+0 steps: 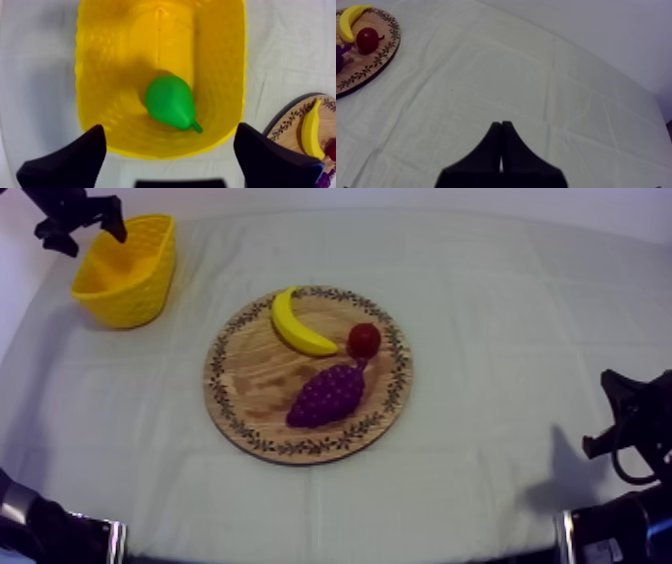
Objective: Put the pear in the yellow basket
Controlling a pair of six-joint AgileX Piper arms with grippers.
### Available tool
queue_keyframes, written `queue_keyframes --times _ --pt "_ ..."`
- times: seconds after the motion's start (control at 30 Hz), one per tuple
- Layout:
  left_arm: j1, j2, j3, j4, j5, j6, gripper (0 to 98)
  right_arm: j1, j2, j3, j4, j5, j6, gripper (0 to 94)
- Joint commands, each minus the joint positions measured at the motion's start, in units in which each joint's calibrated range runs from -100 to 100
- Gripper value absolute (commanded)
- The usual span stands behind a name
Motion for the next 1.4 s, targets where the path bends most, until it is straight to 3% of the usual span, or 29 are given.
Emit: queue_keyframes --times 0.0,0.47,0.87,1.37 --pt "0.1 -1.7 0.6 -0.01 0.1 0.1 96.5 0.0 0.0 0.0 0.0 0.0 0.0 0.4" --pt "-0.1 -10.0 3.2 -0.20 2.4 0.4 96.5 0.0 0.0 0.0 0.0 0.0 0.0 0.4" --pt "-0.4 -13.7 8.7 -0.06 0.6 0.2 95.6 0.0 0.0 0.0 0.0 0.0 0.0 0.4" --pt "-0.7 -28.6 27.3 0.13 -12.4 0.4 73.9 0.0 0.0 0.0 0.0 0.0 0.0 0.4"
